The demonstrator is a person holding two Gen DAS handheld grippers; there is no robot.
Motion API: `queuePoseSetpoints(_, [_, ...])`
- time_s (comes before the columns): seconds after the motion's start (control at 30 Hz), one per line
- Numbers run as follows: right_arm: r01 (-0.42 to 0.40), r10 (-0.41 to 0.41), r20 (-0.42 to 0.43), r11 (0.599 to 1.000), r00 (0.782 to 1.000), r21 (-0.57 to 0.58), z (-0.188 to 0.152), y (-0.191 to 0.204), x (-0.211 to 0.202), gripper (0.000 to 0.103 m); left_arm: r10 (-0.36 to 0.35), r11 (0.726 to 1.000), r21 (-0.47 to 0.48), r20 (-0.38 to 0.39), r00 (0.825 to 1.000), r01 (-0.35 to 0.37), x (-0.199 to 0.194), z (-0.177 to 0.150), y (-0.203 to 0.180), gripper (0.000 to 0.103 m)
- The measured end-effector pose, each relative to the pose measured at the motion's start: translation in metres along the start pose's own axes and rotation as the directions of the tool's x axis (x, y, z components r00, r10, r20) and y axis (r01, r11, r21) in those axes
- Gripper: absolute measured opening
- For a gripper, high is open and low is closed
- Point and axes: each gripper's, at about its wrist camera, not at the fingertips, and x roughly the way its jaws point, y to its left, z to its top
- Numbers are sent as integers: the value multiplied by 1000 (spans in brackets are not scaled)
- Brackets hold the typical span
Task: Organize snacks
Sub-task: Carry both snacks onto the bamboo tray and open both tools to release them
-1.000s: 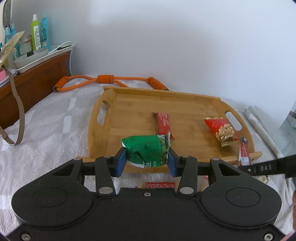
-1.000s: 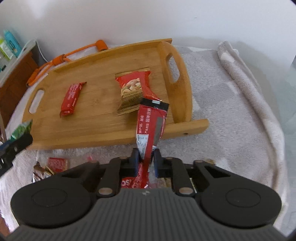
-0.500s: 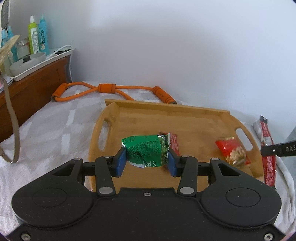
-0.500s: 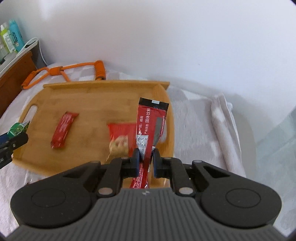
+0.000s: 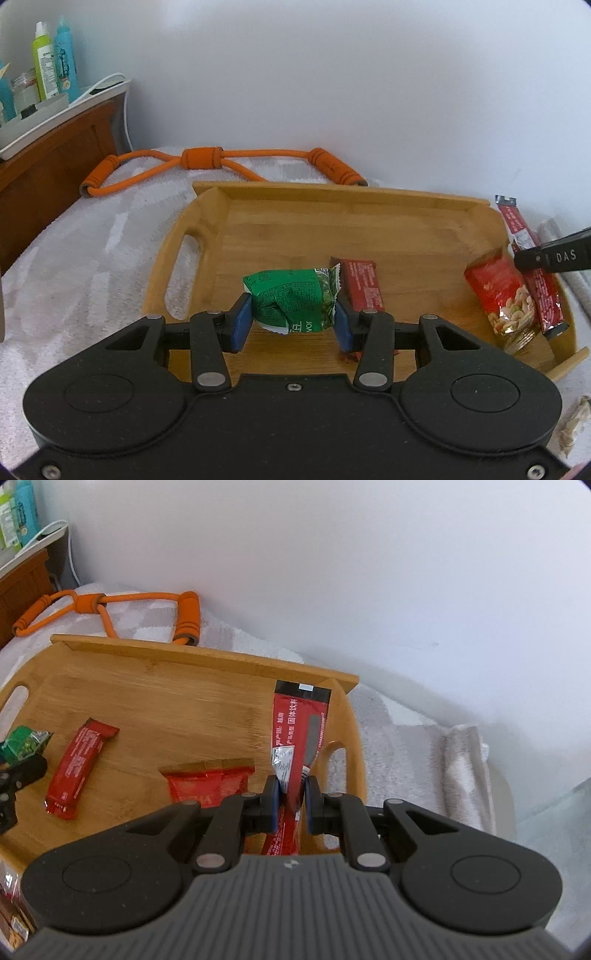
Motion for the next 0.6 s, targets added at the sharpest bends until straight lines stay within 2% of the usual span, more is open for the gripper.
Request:
queuePoseSetpoints(0.23, [-33,33,-15,998,999,44,-4,-3,17,16,-12,1000,12,-3,1000,12,10,-4,-2,43])
queuePoseSetpoints(0.6, [-80,82,-18,993,997,86,-9,-10,22,19,-6,1000,-4,5,1000,6,11,-6,-1,45])
